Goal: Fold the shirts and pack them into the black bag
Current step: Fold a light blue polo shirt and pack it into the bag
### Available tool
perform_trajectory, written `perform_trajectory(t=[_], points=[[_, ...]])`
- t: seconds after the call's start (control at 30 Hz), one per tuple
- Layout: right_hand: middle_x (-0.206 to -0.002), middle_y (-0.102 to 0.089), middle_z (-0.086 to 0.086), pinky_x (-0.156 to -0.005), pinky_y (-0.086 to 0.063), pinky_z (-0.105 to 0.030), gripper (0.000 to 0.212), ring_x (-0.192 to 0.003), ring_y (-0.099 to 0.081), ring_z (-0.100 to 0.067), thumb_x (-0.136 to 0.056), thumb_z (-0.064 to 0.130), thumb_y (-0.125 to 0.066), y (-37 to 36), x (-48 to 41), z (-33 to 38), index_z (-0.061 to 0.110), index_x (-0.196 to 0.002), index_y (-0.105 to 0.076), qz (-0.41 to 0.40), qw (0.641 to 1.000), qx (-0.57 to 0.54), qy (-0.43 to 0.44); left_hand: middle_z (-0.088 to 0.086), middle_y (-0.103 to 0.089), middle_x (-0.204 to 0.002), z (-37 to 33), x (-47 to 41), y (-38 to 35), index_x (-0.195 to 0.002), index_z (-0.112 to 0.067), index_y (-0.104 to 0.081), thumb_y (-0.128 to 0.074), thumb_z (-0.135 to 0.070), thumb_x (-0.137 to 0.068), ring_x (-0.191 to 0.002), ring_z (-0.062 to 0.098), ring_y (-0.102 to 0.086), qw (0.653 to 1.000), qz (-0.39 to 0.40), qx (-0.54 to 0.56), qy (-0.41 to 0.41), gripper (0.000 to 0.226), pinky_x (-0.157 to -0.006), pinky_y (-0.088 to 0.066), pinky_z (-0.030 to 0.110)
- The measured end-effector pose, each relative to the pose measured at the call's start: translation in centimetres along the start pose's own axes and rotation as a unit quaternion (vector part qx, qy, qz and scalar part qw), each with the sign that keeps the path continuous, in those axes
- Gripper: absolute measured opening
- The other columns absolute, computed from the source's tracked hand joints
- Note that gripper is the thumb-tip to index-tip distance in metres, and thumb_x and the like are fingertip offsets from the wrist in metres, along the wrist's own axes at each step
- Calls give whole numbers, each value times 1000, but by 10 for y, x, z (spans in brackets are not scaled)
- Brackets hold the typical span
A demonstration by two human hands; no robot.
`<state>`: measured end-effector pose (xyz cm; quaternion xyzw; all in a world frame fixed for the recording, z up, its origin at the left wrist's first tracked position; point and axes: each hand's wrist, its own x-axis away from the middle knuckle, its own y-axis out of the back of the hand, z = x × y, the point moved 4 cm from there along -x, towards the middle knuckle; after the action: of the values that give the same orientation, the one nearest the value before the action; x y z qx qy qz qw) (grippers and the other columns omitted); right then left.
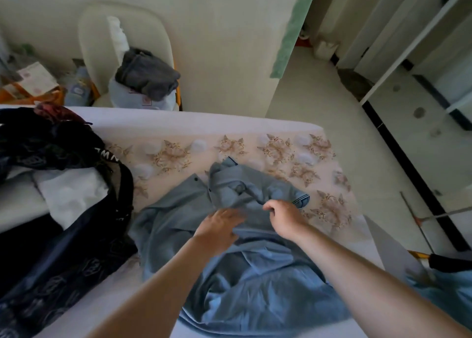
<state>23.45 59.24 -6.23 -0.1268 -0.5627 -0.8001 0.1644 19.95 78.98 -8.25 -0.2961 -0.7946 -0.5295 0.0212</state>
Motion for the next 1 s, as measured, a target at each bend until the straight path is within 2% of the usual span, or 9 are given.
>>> perform_trajectory(t=[0.1, 0.27, 0.43, 0.53, 0.63, 0.73, 0.87, 0.93, 1.0], points=[[-153, -43, -6, -113, -37, -37, 47, -138, -45, -26, -95, -1, -49, -1, -19, -26, 15, -139, -55, -20, 997, 57, 55, -4, -13, -162, -12, -28, -15, -155, -37, -19, -58, -37, -94, -149, 21, -13, 996, 10, -89, -24, 73, -119, -15, 36], [-132, -55, -10, -92, -52, -45, 66, -111, -59, -33, -90, 10, -61, -12, -42, -39, 24, -151, -40, -29, 979, 149, 135, 0, -57, -119, -8, -43, -14, -120, -29, -68, -51, -24, -86, -118, 25, -53, 1000, 26, -16, -1, 38, -96, -45, 33], [-80, -58, -4, -54, -50, -37, 30, -61, -59, -30, -71, -9, -73, 7, -63, -39, 18, -85, -74, -113, 962, 133, 210, -7, -65, -96, -2, -15, 6, -98, -26, -71, -53, -19, -88, -89, 15, -60, 979, 169, 107, 51, 22, -79, -51, 31], [-86, -60, 1, -80, -49, -40, 24, -85, -59, -26, -72, 4, -78, 26, -70, -44, 28, -70, -71, -78, 968, 203, 128, -9, -71, -81, -6, 3, 15, -100, -24, -72, -59, -22, -90, -75, 11, -68, 929, 315, 188, 47, 16, -76, -57, 28], [-116, -60, 4, -111, -29, -46, 19, -121, -48, -25, -82, 21, -64, 30, -67, -40, 33, -92, -75, 37, 957, 286, 34, -9, -73, -90, 25, -12, 38, -112, -28, -70, -59, -21, -96, -79, 8, -71, 942, 47, 300, 143, 21, -75, -58, 26], [-114, -61, 0, -99, -40, -40, 20, -111, -57, -26, -85, 9, -59, 31, -69, -9, 21, -96, -71, -62, 981, 145, 110, 0, -58, -116, 67, -14, 64, -126, -21, -60, -54, -13, -96, -108, 24, -56, 935, -245, 161, 198, 32, -87, -48, 32], [-137, -52, -7, -99, -47, -40, 46, -119, -56, -27, -97, 18, -54, 8, -84, 42, 10, -141, -48, -70, 981, 69, 167, 9, -45, -139, 111, -7, 37, -142, -16, -37, -61, -32, -93, -126, 32, -42, 945, -85, 24, 315, 57, -105, -38, 43], [-131, -53, -8, -96, -50, -41, 72, -112, -58, -26, -98, 29, -57, -7, -94, 52, 10, -156, -19, -46, 987, 78, 131, 11, -60, -122, 122, -2, 35, -126, -14, -53, -59, -24, -92, -109, 32, -56, 942, -105, 81, 309, 36, -91, -47, 38], [-116, -58, -2, -91, -50, -39, 73, -99, -59, -24, -94, 23, -62, -12, -100, 52, 12, -154, -23, -57, 989, 112, 78, 6, -66, -103, 123, 5, 45, -108, -14, -64, -57, -14, -89, -94, 29, -61, 935, -160, 151, 279, 20, -74, -45, 31]])
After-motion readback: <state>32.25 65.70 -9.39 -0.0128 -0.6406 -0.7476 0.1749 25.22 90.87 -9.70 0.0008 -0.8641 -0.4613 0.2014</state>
